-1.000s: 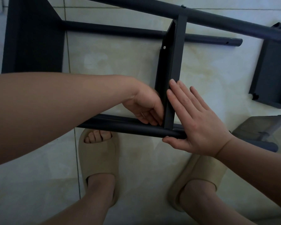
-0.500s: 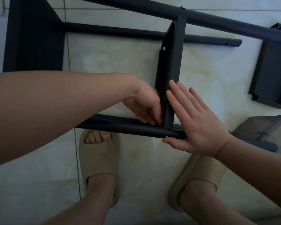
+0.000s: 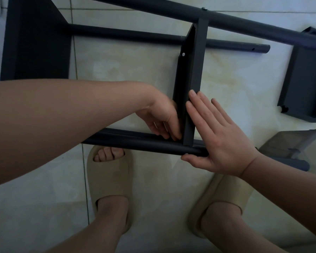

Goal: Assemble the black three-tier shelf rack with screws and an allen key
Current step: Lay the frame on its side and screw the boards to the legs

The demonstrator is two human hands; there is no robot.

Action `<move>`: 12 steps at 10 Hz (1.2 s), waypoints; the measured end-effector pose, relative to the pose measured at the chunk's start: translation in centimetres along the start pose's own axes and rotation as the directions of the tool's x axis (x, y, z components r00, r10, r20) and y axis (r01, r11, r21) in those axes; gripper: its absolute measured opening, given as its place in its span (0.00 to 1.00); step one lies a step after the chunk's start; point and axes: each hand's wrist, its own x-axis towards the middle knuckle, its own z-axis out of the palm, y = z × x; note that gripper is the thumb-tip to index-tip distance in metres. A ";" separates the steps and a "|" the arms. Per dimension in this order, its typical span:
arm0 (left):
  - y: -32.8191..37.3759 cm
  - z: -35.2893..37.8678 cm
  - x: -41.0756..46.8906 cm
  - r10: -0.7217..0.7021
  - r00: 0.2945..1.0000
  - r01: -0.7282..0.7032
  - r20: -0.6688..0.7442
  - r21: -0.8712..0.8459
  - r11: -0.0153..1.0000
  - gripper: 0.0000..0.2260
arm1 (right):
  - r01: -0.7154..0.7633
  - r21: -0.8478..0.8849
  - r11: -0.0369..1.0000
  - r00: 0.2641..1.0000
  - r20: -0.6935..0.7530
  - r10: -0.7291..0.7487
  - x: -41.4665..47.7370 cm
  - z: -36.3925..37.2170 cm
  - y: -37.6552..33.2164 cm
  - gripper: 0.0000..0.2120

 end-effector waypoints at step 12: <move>-0.2 1.4 0.2 0.081 0.997 -0.073 0.014 -0.297 0.952 0.08 | -0.001 0.001 1.000 1.000 -0.001 0.001 0.0 -0.1 -0.1 0.47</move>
